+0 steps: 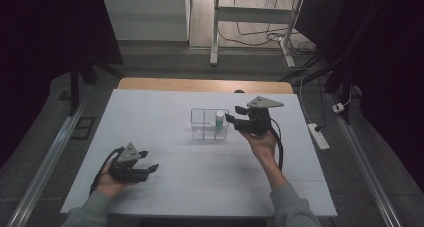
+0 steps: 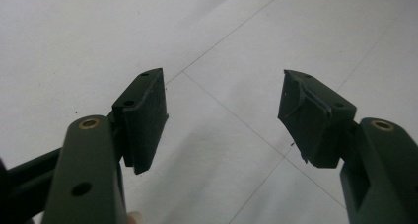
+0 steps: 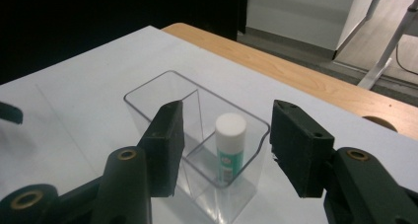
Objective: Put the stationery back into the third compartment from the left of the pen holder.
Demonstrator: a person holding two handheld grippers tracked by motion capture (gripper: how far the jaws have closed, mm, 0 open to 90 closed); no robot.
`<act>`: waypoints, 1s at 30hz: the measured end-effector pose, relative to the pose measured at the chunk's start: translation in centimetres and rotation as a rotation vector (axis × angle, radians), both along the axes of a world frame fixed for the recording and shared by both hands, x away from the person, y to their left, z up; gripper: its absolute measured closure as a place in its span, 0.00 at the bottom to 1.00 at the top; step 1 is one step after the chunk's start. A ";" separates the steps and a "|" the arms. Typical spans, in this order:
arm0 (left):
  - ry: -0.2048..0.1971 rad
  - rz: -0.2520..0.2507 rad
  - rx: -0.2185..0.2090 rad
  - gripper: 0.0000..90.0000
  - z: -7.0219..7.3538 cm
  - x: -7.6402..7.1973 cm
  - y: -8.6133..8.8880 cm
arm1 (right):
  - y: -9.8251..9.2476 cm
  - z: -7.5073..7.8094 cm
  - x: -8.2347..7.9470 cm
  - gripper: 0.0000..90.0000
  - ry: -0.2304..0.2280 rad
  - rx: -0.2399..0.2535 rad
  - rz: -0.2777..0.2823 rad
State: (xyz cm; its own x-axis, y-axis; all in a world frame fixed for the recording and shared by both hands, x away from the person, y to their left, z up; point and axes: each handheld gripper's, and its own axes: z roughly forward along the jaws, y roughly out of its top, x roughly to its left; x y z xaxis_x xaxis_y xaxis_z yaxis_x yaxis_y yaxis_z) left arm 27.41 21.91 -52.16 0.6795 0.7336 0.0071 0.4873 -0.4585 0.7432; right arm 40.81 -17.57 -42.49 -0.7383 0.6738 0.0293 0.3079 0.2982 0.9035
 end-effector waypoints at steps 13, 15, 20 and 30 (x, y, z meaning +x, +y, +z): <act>0.009 -0.006 0.003 0.38 -0.1 0.3 0.0 | -3.3 -2.9 -2.3 0.49 0.085 -0.077 0.030; 0.010 -0.008 0.003 0.38 -0.2 0.4 -0.1 | -3.8 -3.4 -2.8 0.48 0.103 -0.085 0.028; 0.013 -0.012 0.003 0.38 -0.2 0.4 -0.1 | -5.4 -4.7 -3.7 0.48 0.137 -0.093 0.016; 0.016 -0.009 0.002 0.38 -0.2 0.5 -0.1 | -8.2 -6.0 -5.9 0.45 0.153 -0.099 0.029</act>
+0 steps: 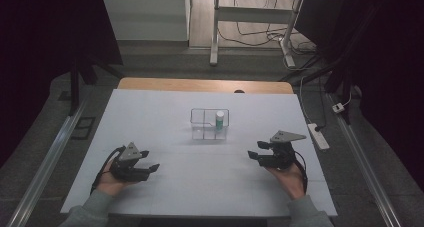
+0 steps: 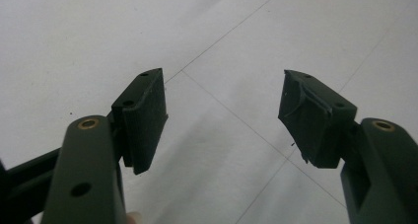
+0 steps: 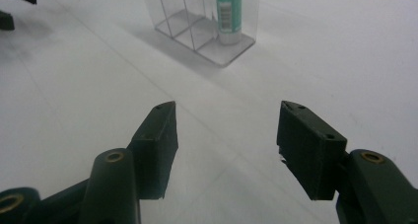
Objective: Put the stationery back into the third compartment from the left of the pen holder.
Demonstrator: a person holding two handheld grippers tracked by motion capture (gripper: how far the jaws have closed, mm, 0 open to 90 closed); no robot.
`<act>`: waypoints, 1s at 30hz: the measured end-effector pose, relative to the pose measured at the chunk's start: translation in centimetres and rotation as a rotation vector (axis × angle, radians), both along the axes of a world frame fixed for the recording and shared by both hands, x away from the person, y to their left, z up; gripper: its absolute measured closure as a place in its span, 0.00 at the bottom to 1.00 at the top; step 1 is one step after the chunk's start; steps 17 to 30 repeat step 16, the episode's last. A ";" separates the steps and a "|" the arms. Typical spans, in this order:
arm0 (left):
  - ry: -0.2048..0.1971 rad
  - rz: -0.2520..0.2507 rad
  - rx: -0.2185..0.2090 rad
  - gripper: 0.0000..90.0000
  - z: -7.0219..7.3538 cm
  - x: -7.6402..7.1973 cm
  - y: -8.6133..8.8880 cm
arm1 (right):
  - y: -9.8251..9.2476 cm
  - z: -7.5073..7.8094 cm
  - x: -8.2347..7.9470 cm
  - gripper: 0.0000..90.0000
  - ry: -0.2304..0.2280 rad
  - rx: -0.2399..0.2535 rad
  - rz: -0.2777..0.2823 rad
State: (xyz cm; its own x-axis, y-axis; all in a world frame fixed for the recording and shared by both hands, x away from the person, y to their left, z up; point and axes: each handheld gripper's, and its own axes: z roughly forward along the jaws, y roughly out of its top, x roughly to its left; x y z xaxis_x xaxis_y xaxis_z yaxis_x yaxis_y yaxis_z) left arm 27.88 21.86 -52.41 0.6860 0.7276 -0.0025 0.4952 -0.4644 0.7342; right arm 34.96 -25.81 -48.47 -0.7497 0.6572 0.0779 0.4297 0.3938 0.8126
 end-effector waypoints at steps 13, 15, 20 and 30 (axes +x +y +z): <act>0.001 0.008 -0.006 0.38 0.1 0.0 0.0 | -2.8 -0.7 -2.4 0.44 -0.020 -0.003 0.004; 0.001 0.007 -0.007 0.38 0.1 0.0 0.0 | -2.8 -0.7 -2.4 0.44 -0.024 -0.007 0.003; 0.000 0.006 -0.007 0.38 0.1 0.0 0.0 | -2.7 -0.7 -2.4 0.43 -0.028 -0.009 0.003; 0.000 0.006 -0.007 0.38 0.1 0.0 0.0 | -2.7 -0.7 -2.4 0.43 -0.028 -0.009 0.003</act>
